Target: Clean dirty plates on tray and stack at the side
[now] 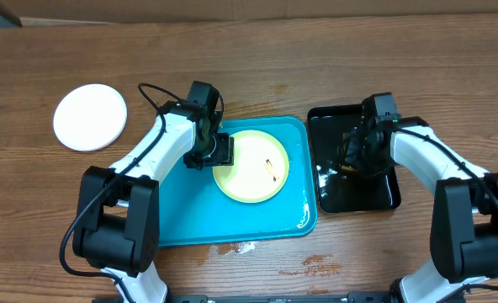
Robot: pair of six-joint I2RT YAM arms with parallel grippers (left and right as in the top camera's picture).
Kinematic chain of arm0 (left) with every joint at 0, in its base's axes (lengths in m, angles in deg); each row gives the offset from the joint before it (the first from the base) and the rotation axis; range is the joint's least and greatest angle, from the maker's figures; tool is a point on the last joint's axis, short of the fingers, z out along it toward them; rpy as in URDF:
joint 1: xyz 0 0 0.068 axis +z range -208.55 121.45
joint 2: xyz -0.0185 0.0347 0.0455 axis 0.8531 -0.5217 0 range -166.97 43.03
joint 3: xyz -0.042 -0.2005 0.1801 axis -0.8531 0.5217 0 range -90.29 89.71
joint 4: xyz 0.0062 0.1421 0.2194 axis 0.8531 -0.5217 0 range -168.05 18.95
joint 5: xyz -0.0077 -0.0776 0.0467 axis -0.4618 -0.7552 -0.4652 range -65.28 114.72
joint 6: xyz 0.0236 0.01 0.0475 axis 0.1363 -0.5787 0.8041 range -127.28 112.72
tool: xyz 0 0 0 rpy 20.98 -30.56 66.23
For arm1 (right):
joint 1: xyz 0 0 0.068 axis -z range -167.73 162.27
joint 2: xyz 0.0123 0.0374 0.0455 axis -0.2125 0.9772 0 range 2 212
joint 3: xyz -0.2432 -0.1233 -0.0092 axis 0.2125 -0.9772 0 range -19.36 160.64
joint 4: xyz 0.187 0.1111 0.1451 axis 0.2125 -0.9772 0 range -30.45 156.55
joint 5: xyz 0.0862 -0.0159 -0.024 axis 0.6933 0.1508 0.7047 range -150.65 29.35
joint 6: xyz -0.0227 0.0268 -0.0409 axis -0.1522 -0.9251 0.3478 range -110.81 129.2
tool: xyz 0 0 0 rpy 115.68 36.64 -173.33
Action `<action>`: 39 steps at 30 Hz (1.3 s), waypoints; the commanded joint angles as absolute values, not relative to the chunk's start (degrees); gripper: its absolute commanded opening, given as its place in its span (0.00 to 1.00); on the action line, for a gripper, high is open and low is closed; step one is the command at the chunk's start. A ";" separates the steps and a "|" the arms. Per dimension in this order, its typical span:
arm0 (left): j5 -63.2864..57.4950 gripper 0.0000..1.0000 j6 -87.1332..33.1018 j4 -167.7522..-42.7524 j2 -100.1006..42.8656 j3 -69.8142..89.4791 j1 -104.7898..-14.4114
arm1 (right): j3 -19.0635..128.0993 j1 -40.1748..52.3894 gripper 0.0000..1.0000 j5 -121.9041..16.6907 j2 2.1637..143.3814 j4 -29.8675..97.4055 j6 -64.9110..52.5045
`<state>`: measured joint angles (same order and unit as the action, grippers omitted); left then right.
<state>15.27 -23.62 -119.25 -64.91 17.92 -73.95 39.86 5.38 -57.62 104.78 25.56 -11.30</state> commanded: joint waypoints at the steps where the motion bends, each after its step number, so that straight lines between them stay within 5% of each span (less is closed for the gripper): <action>1: 14.61 0.68 -24.01 -119.19 -65.65 17.35 -74.02 | 38.64 5.16 0.24 -57.58 104.67 26.57 -11.62; 3: 14.61 0.68 -24.01 -119.19 -65.65 17.35 -74.02 | 39.69 5.16 0.14 -57.56 104.54 26.59 -11.56; 5: 14.61 0.68 -24.01 -119.19 -65.65 17.35 -74.02 | 41.70 5.20 0.18 -57.54 104.50 25.15 -10.12; 7: 14.63 0.69 -24.01 -119.21 -65.65 17.35 -74.02 | 44.54 5.20 0.47 -57.54 104.50 22.39 -8.76; 12: 14.83 0.70 -24.01 -118.86 -65.65 17.35 -74.02 | 48.87 5.20 0.73 -57.58 104.50 19.33 -6.84; 20: 16.29 0.70 -24.05 -116.67 -65.72 17.35 -74.04 | 44.54 5.20 0.73 -62.72 104.69 30.50 -6.84; 26: 16.34 0.70 -24.03 -116.59 -65.74 17.35 -74.02 | 39.73 5.20 0.60 -62.72 104.78 38.54 -6.90; 33: 16.32 0.70 -24.03 -116.43 -65.74 17.35 -74.02 | 38.84 5.20 0.13 -62.72 104.78 40.62 -7.06; 34: 16.32 0.70 -24.03 -116.39 -65.74 17.35 -74.02 | 38.90 5.20 0.13 -62.69 104.76 41.19 -7.03; 36: 16.34 0.71 -24.01 -116.34 -65.74 17.35 -74.02 | 39.93 5.20 0.25 -61.99 104.41 40.71 -6.86; 38: 16.34 0.71 -23.97 -116.43 -65.74 17.35 -74.02 | 41.96 5.20 0.64 -60.46 103.51 37.87 -6.86; 39: 16.36 0.71 -23.94 -116.45 -65.74 17.35 -74.02 | 42.81 5.20 0.70 -60.07 103.08 36.40 -6.86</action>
